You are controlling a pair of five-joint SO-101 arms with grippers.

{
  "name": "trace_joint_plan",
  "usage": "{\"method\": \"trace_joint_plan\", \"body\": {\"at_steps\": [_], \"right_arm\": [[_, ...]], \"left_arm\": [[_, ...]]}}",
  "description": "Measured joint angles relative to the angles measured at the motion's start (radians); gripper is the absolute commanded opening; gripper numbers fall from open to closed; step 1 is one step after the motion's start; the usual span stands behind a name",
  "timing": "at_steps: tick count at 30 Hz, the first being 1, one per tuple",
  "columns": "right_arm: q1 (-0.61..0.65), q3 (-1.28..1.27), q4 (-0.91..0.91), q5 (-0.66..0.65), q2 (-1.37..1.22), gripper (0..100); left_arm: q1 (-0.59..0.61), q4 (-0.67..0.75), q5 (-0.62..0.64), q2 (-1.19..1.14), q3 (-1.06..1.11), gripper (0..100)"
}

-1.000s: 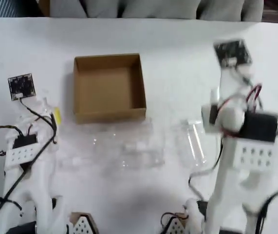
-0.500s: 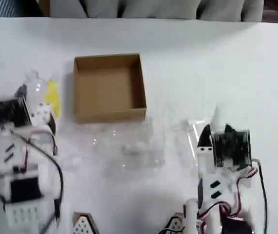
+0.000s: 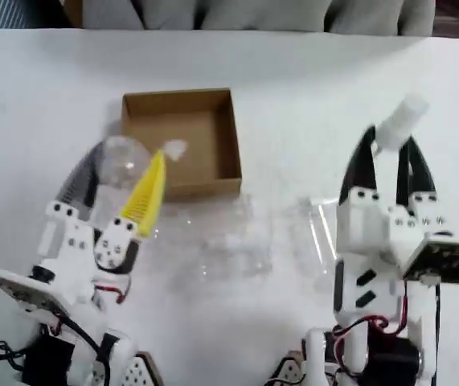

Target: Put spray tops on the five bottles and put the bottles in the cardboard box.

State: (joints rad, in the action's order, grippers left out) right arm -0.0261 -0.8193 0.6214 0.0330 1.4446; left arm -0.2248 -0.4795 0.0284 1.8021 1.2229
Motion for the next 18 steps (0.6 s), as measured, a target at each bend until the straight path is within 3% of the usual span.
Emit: {"method": "trace_joint_plan", "body": {"at_steps": [6, 11, 18], "right_arm": [[0.19, 0.253, -0.008, 0.021, -0.173, 1.6], [0.373, 0.436, -0.009, 0.021, -0.255, 1.6], [0.479, 0.509, -0.009, 0.021, -0.356, 1.6]], "left_arm": [[-0.181, 0.02, 0.0, -0.009, 0.11, 2], [-0.262, 0.107, 0.0, -0.026, 0.273, 2], [-0.351, 0.049, 0.0, -0.026, 0.338, 2]]}}
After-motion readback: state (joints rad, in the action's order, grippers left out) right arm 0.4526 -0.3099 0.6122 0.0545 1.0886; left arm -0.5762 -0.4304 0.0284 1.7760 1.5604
